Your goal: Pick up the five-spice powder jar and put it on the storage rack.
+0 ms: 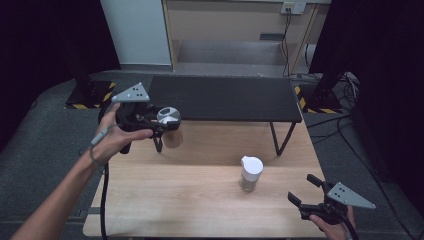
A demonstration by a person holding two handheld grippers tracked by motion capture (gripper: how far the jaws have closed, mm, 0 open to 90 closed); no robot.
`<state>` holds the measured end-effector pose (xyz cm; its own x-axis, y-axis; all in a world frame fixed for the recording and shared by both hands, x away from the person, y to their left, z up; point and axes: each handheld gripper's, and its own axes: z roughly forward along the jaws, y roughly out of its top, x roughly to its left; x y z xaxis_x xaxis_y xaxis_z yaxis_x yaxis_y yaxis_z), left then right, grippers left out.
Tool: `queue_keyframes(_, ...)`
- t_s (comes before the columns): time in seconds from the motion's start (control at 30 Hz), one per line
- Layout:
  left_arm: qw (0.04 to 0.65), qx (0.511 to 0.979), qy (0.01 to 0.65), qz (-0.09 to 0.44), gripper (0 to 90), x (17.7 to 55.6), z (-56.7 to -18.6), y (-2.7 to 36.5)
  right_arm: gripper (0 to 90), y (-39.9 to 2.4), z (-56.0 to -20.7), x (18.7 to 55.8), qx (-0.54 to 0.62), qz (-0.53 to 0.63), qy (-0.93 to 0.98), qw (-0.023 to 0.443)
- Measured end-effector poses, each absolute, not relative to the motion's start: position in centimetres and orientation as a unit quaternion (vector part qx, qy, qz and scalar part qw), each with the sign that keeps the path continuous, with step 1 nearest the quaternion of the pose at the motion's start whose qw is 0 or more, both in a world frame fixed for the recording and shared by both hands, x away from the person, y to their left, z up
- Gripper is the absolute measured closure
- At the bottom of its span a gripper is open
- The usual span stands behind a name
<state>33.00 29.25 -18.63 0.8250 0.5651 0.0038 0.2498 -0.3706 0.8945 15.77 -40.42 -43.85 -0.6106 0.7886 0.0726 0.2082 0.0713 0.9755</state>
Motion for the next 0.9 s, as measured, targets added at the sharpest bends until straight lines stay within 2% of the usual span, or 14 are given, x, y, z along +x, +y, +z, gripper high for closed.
queue_keyframes(0.43,0.495,0.804,0.263,0.201,33.5,37.6,-15.8,25.5,4.9,-40.6,-43.9,15.7,0.360,0.579,0.687,0.251)
queue_keyframes(0.9,0.486,0.777,0.337,0.216,33.5,42.4,-18.0,24.2,4.9,-40.8,-44.0,15.6,0.364,0.581,0.684,0.250)
